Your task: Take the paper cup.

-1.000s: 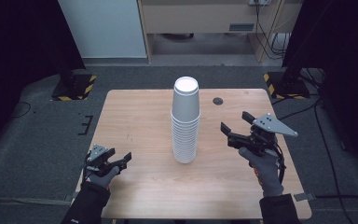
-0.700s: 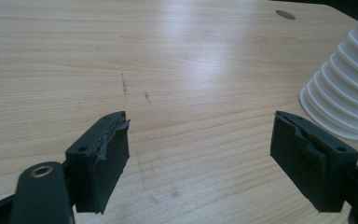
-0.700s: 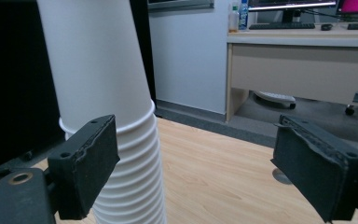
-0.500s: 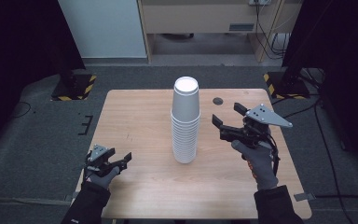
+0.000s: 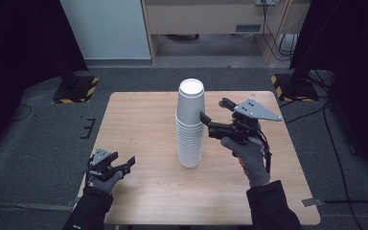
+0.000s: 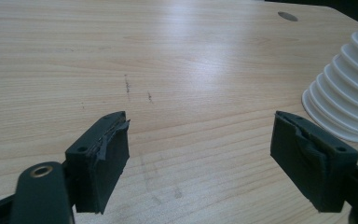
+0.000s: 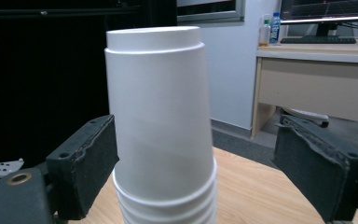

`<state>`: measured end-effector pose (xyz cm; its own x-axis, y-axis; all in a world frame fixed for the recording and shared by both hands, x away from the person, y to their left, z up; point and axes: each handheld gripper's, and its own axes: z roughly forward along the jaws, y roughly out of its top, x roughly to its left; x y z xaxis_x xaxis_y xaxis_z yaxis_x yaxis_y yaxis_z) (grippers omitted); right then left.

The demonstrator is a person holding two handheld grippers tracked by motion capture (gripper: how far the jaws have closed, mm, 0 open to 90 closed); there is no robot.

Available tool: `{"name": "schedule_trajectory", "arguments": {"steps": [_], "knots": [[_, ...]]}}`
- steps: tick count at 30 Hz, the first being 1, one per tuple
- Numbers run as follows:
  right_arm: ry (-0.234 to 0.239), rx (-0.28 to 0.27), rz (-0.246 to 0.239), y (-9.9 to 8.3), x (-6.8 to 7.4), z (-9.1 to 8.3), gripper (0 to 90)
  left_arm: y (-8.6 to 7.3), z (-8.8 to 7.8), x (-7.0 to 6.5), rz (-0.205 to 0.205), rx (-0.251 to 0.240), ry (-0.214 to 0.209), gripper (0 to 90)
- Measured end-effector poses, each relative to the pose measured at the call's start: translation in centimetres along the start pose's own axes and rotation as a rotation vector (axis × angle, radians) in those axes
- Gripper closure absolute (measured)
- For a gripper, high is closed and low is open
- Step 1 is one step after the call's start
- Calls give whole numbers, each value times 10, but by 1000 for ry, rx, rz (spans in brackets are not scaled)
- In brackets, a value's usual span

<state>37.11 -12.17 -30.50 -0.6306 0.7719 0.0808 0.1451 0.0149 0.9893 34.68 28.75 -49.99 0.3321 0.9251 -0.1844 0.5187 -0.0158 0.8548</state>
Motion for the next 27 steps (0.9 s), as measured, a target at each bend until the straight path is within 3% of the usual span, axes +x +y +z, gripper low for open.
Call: {"name": "schedule_trajectory", "arguments": {"steps": [12,27], "knots": [[27,16,-7,3,13,26,133,0,0,0,0,2,-1,180],[29,37,-3,-1,17,53,127,0,0,1,-1,4,-1,179]]}}
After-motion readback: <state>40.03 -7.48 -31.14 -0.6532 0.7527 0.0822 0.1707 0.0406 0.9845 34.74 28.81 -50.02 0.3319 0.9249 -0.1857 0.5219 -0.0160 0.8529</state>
